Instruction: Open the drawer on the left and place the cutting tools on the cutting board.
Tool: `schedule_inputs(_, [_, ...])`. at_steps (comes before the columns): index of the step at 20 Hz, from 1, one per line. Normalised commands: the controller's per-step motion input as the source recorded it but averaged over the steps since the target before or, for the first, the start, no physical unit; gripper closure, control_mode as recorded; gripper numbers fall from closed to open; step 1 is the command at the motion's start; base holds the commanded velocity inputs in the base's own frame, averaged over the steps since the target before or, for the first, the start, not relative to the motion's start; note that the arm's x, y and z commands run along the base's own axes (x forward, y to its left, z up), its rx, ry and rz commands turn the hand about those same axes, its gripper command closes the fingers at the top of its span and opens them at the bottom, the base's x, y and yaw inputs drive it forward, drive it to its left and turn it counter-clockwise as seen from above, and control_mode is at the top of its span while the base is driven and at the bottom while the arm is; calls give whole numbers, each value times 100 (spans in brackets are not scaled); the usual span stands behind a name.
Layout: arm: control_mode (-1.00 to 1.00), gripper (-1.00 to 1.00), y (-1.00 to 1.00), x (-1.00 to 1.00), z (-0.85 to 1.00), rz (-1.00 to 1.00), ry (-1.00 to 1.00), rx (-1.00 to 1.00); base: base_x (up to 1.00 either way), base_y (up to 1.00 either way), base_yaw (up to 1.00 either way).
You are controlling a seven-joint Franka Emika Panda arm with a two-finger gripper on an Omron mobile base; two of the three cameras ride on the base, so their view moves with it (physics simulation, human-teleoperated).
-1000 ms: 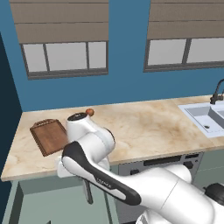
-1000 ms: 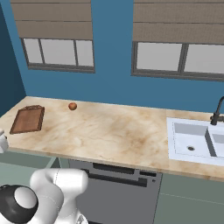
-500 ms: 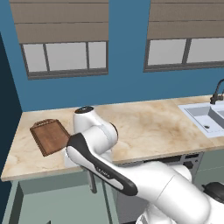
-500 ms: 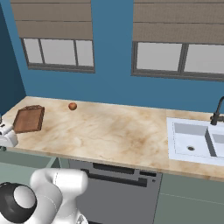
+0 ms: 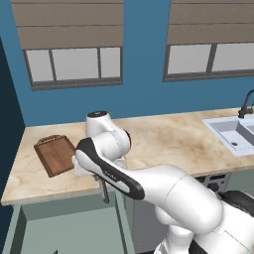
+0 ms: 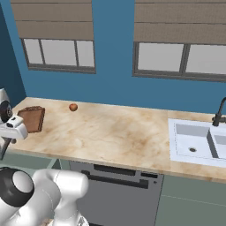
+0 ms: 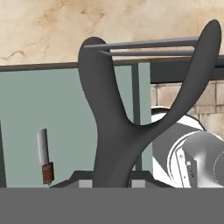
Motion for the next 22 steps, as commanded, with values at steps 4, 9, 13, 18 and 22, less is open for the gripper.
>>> schedule_inputs(4, [-100,100,0,48,2,0,0,0,0,0,0])
schedule_inputs(9, [-100,100,0,52,0,0,0,0,0,0,0])
schedule_inputs(13, [-100,100,0,49,0,0,0,0,0,0,0])
schedule_inputs(18, [-100,100,0,41,0,0,0,0,0,0,0])
schedule_inputs(22, [-100,100,2,36,0,0,0,0,0,0,0])
